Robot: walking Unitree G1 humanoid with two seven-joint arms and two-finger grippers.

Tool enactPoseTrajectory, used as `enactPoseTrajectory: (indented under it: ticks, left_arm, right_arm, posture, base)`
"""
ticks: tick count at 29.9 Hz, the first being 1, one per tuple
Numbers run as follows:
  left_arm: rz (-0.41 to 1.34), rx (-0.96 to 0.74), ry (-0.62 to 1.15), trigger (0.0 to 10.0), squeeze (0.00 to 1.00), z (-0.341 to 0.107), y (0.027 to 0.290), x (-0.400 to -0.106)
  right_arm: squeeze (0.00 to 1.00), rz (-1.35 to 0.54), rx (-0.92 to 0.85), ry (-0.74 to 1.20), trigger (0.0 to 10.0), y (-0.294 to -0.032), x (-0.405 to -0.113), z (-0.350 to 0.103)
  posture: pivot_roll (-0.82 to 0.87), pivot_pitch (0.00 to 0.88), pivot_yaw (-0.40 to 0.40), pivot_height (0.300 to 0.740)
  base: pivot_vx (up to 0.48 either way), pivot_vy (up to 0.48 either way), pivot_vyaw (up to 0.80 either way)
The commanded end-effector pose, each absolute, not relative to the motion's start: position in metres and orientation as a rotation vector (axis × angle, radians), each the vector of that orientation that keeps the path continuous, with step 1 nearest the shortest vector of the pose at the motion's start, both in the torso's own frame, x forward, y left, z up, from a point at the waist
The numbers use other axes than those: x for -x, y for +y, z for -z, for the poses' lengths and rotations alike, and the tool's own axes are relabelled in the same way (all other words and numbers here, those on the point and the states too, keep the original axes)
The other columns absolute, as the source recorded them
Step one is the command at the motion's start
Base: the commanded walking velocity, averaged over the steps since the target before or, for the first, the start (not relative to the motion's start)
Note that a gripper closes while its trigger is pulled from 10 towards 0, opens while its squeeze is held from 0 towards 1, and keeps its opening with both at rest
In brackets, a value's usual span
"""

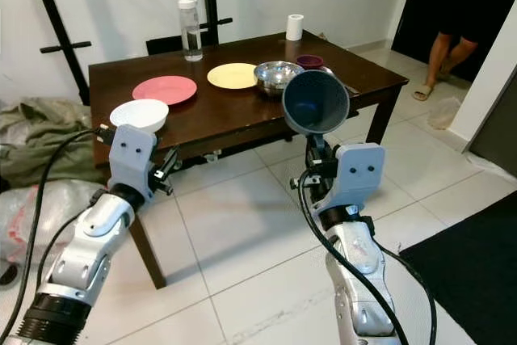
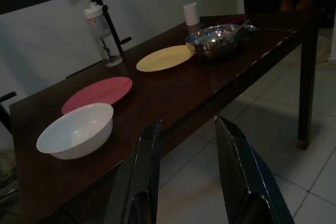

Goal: Setting the table

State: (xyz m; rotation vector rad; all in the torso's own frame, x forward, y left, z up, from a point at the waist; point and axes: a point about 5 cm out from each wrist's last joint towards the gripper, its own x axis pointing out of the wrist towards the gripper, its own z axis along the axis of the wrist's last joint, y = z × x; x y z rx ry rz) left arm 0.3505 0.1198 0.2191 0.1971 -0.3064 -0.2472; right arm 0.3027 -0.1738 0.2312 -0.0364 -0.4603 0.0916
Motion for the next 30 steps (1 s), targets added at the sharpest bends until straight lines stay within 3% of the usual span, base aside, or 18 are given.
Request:
enactPoseTrajectory:
  ticks: [1, 9, 25, 28, 30]
  left_arm:
    - [0.253, -0.169, -0.311, 10.0, 0.00, -0.223, 0.121, -0.351]
    - [0.218, -0.101, -0.269, 10.0, 0.00, -0.214, 0.129, -0.352]
    - [0.253, -0.142, -0.224, 10.0, 0.00, -0.201, 0.125, -0.354]
    - [0.259, -0.179, -0.252, 10.0, 0.00, -0.209, 0.128, -0.354]
    - [0.252, -0.165, -0.331, 10.0, 0.00, -0.237, 0.142, -0.355]
  right_arm:
    - [0.00, -0.107, 0.016, -0.441, 10.0, -0.176, -0.302, -0.229]
    - [0.00, -0.075, -0.021, -0.412, 10.0, -0.183, -0.305, -0.226]
    - [0.00, -0.072, 0.029, -0.355, 10.0, -0.186, -0.307, -0.213]
    - [0.00, -0.070, 0.067, -0.369, 10.0, -0.190, -0.306, -0.218]
    - [0.00, -0.055, 0.084, -0.436, 10.0, -0.206, -0.303, -0.243]
  posture:
    - [-0.07, 0.029, 0.115, 0.740]
    - [-0.07, 0.027, 0.117, 0.740]
    - [-0.07, 0.022, 0.117, 0.740]
    - [-0.05, 0.025, 0.115, 0.740]
    - [-0.05, 0.027, 0.109, 0.740]
  base:
    - [0.000, 0.000, 0.00]
    - [0.000, 0.000, 0.00]
    - [0.000, 0.000, 0.00]
    - [0.000, 0.000, 0.00]
    - [0.000, 0.000, 0.00]
